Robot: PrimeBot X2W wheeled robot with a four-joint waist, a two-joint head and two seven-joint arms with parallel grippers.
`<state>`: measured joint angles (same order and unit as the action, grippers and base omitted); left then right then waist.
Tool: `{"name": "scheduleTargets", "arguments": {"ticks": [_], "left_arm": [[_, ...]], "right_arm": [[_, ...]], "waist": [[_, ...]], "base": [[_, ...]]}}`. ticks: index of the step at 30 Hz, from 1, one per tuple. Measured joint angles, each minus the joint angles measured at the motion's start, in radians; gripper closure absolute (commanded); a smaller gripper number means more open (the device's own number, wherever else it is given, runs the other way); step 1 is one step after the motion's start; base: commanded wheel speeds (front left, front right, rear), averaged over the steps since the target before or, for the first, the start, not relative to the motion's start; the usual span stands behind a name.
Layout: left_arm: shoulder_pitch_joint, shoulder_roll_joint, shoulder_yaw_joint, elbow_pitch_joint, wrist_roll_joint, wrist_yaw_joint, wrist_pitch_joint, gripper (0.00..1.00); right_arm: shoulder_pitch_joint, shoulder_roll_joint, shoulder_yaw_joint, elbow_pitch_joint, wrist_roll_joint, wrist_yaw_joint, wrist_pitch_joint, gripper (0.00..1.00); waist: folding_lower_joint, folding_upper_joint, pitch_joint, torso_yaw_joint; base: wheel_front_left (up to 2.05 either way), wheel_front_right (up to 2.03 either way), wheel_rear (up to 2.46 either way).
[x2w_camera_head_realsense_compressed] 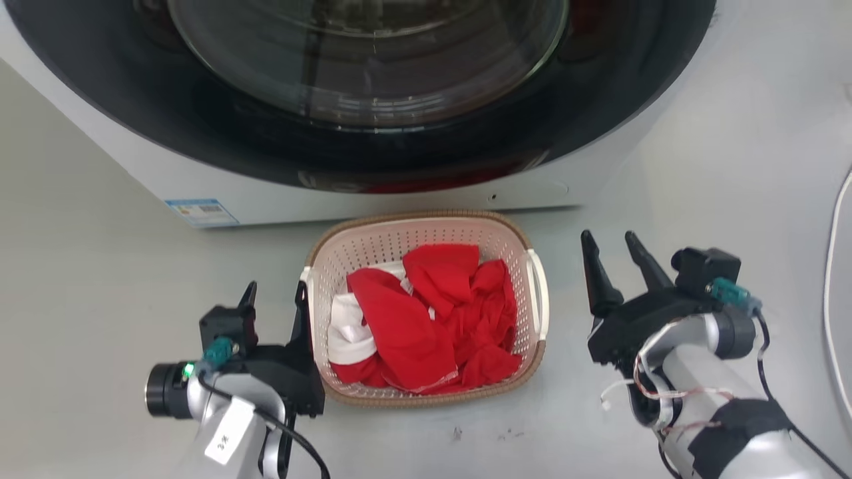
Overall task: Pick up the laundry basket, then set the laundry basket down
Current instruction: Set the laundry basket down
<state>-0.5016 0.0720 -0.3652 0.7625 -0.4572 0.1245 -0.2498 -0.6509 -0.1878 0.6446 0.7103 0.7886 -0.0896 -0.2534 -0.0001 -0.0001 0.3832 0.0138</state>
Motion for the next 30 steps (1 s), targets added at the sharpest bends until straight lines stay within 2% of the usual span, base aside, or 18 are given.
{"name": "scheduleTargets", "arguments": {"ticks": [10,22,30], "left_arm": [[0.229,-0.002,0.095,-0.192,0.108,0.0,0.0,0.0],[0.497,-0.006,0.155,-0.427,0.216,0.0,0.0,0.0],[0.587,-0.008,0.175,-0.543,0.243,0.0,0.0,0.0]], "right_arm": [[0.237,-0.01,-0.074,-0.194,-0.109,-0.025,0.0,0.0],[0.5,-0.01,-0.147,-0.386,-0.21,-0.034,0.0,0.0],[0.581,-0.008,-0.189,-0.485,-0.264,-0.035,0.0,0.0]], "waist": [[-0.0001,-0.0001,-0.15,-0.006],[0.0,0.0,-0.327,-0.011],[0.0,0.0,-0.391,-0.012]], "base": [[0.0,0.0,0.0],[0.0,0.0,0.0],[0.0,0.0,0.0]]}}
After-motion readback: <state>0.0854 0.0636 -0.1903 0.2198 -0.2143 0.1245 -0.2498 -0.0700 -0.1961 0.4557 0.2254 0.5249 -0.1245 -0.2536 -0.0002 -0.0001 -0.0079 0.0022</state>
